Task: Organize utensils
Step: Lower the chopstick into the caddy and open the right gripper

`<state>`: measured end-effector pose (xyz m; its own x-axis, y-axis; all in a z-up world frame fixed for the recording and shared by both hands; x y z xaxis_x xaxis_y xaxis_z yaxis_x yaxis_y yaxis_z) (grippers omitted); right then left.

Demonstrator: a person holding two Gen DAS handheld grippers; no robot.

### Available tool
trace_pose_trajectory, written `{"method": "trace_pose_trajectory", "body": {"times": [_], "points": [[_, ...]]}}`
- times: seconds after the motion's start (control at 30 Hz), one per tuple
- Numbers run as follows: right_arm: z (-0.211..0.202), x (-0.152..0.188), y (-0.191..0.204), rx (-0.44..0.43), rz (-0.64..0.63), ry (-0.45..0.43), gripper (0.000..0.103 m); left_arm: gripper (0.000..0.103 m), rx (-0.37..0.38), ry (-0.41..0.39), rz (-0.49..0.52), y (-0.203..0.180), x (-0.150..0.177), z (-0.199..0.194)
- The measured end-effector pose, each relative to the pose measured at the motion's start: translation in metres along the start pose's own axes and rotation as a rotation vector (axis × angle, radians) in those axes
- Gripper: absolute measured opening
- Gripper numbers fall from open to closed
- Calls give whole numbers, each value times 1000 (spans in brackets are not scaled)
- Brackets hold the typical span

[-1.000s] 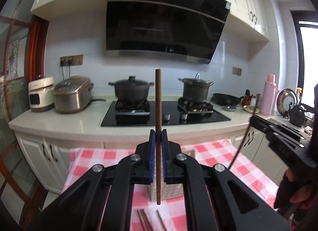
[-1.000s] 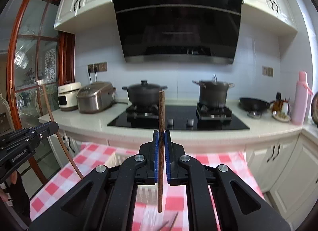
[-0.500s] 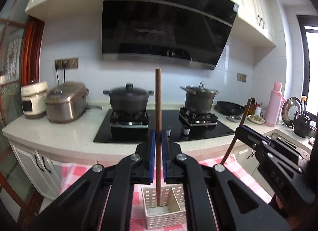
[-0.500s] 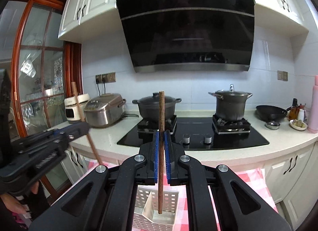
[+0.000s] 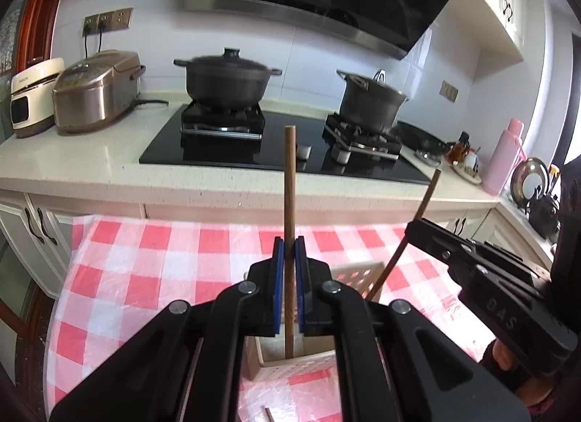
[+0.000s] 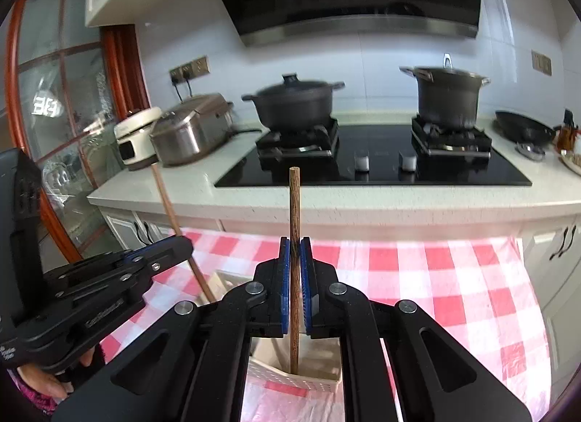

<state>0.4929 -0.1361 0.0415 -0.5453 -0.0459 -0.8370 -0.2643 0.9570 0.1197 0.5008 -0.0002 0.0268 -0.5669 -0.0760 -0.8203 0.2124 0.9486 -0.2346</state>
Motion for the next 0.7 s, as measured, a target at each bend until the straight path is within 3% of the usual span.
{"method": "trace_pose_trajectory", "body": {"times": [0.27, 0.3, 0.37, 0.43, 0.7], "points": [[25, 7, -12, 0, 41, 50, 11, 11, -26, 17, -20, 18, 11, 14], [27, 6, -12, 2, 40, 52, 13, 18, -29, 15, -23, 20, 11, 13], [28, 5, -15, 7, 42, 51, 30, 31, -44, 1, -27, 23, 9, 10], [26, 6, -18, 9, 54, 45, 37, 37, -54, -13, -32, 26, 7, 5], [-12, 10, -33, 43, 62, -13, 37, 78, -161, -127, -20, 35, 7, -38]]}}
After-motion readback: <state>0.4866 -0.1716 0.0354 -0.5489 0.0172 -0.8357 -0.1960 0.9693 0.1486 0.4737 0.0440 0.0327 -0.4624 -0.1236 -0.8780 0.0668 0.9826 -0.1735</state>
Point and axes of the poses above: each gripper's, at about its wrist camera, not at the fingertips, and z roughly the way its jaws point, y to its left, x to its underside, the point moved 7 cm from there along z, roughly the way its jaws point, and after that the axes turned 4 degrees about x, right-handed, at the moved point
